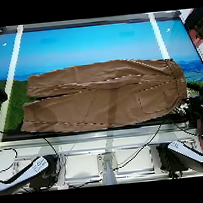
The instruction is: Fold the clothes and pants, and hang the long-sleeved shirts on hangers.
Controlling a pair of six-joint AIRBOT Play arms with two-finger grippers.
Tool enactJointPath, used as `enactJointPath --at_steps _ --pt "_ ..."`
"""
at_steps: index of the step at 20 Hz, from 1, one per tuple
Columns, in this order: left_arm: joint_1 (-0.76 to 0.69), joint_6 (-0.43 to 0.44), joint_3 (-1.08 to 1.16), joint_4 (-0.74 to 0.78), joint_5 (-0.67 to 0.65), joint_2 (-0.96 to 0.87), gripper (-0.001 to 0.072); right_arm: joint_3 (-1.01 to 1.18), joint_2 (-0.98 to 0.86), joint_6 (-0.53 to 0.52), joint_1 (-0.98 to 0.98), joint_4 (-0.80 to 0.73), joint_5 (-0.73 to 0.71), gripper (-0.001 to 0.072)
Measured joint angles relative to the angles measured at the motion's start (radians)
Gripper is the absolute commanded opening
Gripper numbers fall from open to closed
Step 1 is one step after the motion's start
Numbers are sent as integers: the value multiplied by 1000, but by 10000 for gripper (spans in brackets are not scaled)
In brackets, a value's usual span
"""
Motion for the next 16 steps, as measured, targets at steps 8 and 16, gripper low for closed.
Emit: enactJointPath --at_steps 8,16 --pt "0 0 0 -7 -81 0 469 0 -115 -216 2 190 -21 268" --pt "5 34 -109 -7 -133 129 469 -2 -136 -343 2 257 -17 46"
